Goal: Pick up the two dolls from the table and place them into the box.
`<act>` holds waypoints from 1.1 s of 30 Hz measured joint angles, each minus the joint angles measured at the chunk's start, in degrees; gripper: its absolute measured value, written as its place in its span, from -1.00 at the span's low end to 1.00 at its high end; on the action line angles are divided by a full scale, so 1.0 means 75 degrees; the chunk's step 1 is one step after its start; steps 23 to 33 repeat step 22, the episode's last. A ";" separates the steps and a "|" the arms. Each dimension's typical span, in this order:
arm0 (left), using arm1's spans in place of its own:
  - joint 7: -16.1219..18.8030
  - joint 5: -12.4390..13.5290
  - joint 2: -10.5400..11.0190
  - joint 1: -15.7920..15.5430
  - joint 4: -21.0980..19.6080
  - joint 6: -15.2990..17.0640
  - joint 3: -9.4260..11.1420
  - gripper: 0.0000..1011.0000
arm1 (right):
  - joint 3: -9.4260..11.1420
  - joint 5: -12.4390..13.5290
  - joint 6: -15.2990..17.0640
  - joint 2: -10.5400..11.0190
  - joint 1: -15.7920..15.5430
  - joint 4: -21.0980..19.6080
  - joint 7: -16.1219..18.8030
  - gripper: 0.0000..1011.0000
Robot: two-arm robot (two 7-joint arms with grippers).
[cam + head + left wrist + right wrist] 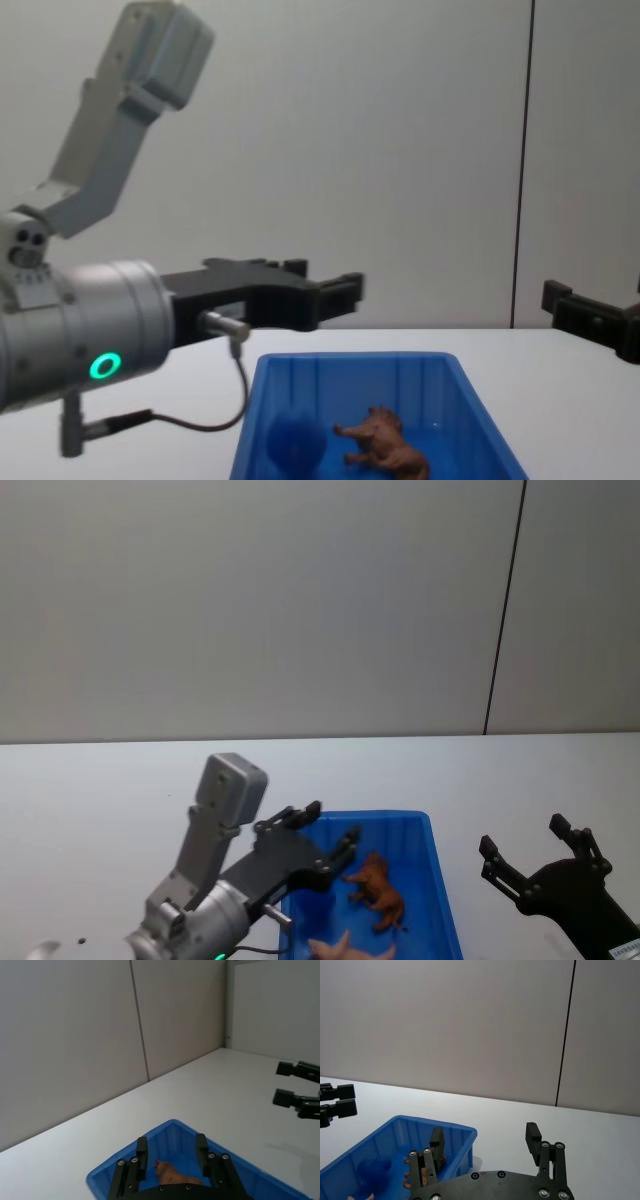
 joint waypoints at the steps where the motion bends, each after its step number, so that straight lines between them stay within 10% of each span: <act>1: -0.0057 0.0005 -0.0039 -0.0025 0.0031 -0.0010 0.0021 0.14 | 0.0000 0.0000 0.0000 0.0000 0.0000 0.0000 0.0000 0.98; 16: -0.0747 0.0051 -0.0367 -0.0320 0.0302 -0.0141 0.0189 0.98 | 0.0000 0.0000 0.0000 0.0000 0.0000 0.0000 0.0000 0.98; 33: -0.0856 0.0059 -0.0420 -0.0368 0.0343 -0.0161 0.0215 0.98 | 0.0000 0.0000 0.0000 0.0000 0.0000 0.0000 0.0000 0.98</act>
